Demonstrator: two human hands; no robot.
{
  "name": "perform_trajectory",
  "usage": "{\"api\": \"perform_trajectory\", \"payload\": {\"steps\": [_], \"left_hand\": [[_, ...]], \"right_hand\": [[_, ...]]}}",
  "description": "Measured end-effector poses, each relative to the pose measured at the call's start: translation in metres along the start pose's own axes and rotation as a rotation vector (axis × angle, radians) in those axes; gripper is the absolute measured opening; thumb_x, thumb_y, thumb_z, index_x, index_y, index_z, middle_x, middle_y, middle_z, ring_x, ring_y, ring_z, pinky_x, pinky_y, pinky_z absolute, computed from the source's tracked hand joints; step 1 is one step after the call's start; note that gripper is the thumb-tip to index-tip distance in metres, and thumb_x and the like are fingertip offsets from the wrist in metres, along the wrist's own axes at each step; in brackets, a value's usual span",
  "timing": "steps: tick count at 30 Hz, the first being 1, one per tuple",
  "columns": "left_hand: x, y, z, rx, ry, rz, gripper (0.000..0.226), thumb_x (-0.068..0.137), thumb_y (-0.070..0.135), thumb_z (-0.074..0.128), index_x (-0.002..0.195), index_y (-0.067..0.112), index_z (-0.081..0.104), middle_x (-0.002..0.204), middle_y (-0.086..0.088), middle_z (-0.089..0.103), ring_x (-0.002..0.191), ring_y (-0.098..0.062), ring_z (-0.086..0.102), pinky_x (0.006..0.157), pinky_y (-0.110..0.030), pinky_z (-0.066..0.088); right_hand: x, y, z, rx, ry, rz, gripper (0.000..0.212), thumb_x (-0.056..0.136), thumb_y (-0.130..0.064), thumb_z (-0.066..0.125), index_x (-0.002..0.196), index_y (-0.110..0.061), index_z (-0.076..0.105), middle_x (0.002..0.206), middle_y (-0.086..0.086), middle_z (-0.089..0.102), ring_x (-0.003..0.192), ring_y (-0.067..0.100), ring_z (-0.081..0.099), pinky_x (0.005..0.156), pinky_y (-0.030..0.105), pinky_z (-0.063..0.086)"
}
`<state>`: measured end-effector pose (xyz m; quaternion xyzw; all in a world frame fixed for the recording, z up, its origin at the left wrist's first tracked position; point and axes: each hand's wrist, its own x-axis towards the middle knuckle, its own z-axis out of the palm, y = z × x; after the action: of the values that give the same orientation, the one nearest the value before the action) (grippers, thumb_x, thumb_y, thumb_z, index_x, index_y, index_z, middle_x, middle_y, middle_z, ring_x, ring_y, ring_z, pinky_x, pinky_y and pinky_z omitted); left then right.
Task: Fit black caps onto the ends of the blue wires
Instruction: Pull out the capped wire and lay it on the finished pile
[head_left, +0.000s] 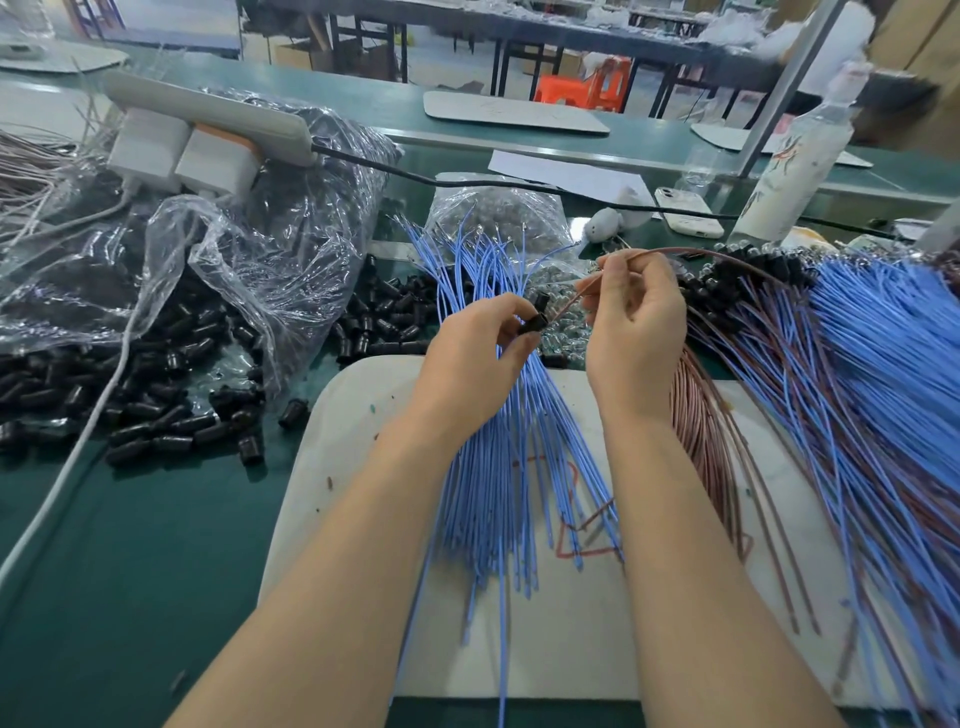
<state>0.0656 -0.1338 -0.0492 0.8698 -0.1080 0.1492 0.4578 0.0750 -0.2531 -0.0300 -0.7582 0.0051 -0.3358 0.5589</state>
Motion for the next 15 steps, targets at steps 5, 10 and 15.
{"api": "perform_trajectory", "payload": {"steps": [5,10,15], "left_hand": [[-0.0008,-0.0003,-0.0004,0.028,-0.016,-0.002,0.013,0.092,0.018,0.06,0.104,0.019,0.064,0.09,0.003,0.065,0.087,-0.014,0.059,0.082,-0.033,0.05],[-0.0009,-0.0007,0.0005,0.029,-0.01,0.014,0.014,0.091,0.017,0.06,0.105,0.019,0.064,0.091,0.002,0.065,0.087,-0.014,0.059,0.083,-0.035,0.05],[-0.0007,-0.0006,0.0006,0.028,0.033,0.051,0.013,0.091,0.017,0.061,0.103,0.015,0.065,0.091,0.001,0.066,0.086,-0.016,0.06,0.083,-0.037,0.05]], "right_hand": [[0.0006,-0.0013,-0.001,0.02,0.051,0.007,0.019,0.101,-0.021,0.045,0.082,-0.024,0.05,0.078,0.011,0.066,0.07,0.025,0.061,0.07,0.048,0.051],[-0.0028,-0.0006,0.0004,-0.062,-0.078,0.008,0.019,0.1,-0.023,0.045,0.089,-0.012,0.056,0.079,0.008,0.065,0.075,0.024,0.062,0.076,0.044,0.051],[-0.0051,0.0013,0.0026,-0.214,-0.305,0.026,0.017,0.097,-0.022,0.051,0.087,-0.014,0.062,0.074,-0.009,0.061,0.073,0.009,0.059,0.075,0.03,0.048]]}}
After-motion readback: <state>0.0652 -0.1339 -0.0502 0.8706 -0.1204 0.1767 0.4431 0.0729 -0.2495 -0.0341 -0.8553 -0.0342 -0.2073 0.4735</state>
